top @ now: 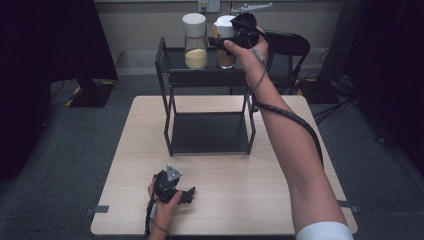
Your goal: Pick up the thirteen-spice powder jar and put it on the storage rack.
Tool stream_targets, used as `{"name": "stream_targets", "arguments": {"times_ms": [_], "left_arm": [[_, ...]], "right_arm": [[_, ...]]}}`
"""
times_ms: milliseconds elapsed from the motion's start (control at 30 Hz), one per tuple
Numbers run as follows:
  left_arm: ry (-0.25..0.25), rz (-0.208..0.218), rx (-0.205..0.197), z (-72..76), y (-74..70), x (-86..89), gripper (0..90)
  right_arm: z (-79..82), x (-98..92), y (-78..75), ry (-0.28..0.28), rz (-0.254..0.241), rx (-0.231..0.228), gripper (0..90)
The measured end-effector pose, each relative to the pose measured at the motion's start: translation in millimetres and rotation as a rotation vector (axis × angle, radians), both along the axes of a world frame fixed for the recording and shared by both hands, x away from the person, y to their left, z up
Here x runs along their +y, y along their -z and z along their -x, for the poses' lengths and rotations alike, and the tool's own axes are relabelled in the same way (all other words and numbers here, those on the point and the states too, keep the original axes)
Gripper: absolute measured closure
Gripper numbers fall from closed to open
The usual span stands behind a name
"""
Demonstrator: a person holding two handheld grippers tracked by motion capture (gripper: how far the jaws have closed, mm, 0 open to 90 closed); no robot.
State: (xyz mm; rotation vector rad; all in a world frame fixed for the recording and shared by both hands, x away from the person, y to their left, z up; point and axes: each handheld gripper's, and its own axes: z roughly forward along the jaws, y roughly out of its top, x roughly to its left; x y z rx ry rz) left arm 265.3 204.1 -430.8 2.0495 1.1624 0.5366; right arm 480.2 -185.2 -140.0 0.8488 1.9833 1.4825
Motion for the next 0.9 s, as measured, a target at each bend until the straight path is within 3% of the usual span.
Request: {"name": "stream_targets", "arguments": {"times_ms": [267,700,900], "left_arm": [[0.0,0.0,0.0,0.0,0.0,0.0,0.0],[0.0,-0.001,0.0,0.1,0.0,0.0,0.0],[0.0,-0.001,0.0,0.1,0.0,0.0,0.0]], "right_arm": [[3.0,-0.2,-2.6,0.019,0.01,0.009,8.7],[16.7,-5.6,-1.3,0.012,-0.025,0.011,0.0],[24.7,-11.3,1.6,0.007,-0.05,0.006,0.0]]}}
